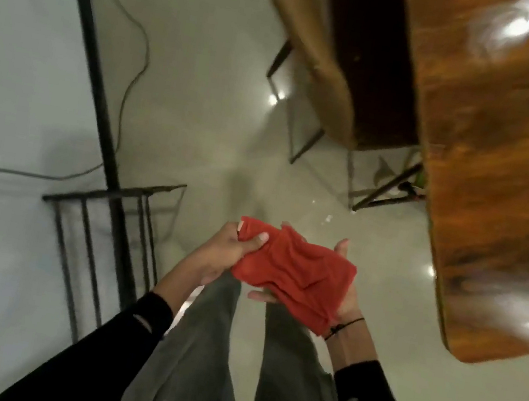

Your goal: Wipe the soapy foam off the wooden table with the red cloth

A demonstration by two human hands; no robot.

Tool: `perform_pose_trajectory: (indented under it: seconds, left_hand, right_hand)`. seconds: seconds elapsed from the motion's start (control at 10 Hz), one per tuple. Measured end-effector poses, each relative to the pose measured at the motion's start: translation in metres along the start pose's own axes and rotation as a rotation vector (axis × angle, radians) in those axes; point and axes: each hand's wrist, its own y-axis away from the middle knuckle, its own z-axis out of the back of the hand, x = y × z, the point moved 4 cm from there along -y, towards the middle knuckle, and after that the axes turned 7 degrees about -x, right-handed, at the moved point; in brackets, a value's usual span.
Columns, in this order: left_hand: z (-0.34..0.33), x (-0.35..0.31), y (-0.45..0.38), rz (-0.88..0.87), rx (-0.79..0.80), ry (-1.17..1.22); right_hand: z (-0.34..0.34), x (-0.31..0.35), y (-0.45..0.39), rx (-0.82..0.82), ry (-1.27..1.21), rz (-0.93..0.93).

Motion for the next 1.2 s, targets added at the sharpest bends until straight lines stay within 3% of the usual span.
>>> perform_pose_trajectory:
  seconds: [0.1, 0.3, 0.4, 0.5, 0.6, 0.8, 0.9, 1.0, 1.2]
  left_hand:
    - [0.039, 0.028, -0.003, -0.043, -0.167, 0.098]
    - [0.149, 0.096, 0.022, -0.046, -0.521, 0.235]
    - [0.209, 0.141, 0.038, -0.031, -0.794, 0.093]
    - [0.267, 0.193, 0.054, 0.009, -1.023, 0.02]
    - [0.31, 0.245, 0.061, 0.073, -1.165, 0.079]
    - [0.364, 0.312, 0.032, 0.15, -1.17, 0.123]
    - [0.374, 0.323, 0.009, 0.143, -1.091, 0.042]
    - [0.374, 0.323, 0.0, 0.16, -1.125, -0.075]
    - [0.357, 0.295, 0.019, 0.078, -1.414, -0.307]
  right_hand:
    - [0.002, -0.01, -0.04, -0.147, 0.189, 0.022]
    - [-0.054, -0.076, -0.119, -0.011, 0.6, 0.205]
    - [-0.082, -0.13, -0.164, -0.048, 1.021, 0.301]
    - [-0.104, -0.189, -0.208, -0.188, 1.384, 0.305]
    - [-0.124, -0.24, -0.241, -0.231, 1.799, 0.334]
    - [-0.136, -0.288, -0.293, -0.259, 2.029, 0.4]
    - [-0.129, -0.29, -0.321, -0.351, 2.043, 0.375]
    - [-0.12, -0.286, -0.334, -0.404, 2.12, 0.319]
    - [-0.125, -0.275, -0.314, -0.302, 2.193, 0.545]
